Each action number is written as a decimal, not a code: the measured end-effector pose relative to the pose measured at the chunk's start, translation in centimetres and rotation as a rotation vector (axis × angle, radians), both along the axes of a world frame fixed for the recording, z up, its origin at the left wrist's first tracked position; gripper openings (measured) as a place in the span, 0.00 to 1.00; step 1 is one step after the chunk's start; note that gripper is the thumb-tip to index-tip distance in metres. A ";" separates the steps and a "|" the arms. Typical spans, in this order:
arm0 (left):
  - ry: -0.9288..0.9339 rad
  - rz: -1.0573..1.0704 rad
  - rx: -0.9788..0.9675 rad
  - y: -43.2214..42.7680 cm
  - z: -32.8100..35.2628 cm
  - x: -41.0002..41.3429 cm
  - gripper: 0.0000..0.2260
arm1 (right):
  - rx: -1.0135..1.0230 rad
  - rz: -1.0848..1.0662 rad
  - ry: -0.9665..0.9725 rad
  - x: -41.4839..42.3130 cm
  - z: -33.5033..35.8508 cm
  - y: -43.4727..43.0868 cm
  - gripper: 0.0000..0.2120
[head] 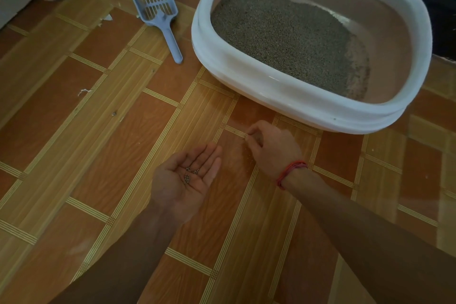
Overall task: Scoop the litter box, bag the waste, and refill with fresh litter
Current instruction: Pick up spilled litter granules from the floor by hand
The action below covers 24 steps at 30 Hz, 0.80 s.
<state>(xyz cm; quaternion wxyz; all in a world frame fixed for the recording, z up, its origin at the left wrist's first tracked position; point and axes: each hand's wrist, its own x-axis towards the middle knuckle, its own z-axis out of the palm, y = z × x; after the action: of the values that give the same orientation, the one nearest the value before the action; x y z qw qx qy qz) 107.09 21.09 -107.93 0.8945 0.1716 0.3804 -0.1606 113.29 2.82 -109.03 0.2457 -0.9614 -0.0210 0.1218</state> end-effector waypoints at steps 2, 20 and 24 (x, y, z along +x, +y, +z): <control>0.001 0.004 -0.003 0.0 0.0 0.0 0.19 | -0.004 0.004 0.007 0.3 -0.3 0.0 0.07; 0.014 0.012 0.019 0.2 -0.6 -0.1 0.19 | -0.222 0.148 0.029 0.7 -0.3 1.4 0.11; 0.014 0.022 0.021 0.3 -0.7 -0.2 0.20 | -0.094 0.139 0.012 -0.7 1.6 2.6 0.09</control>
<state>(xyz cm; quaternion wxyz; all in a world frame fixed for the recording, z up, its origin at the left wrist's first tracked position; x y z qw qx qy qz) 106.84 21.38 -108.62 0.8917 0.1754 0.3902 -0.1480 112.59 5.37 -107.39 0.1913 -0.9674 -0.0802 0.1453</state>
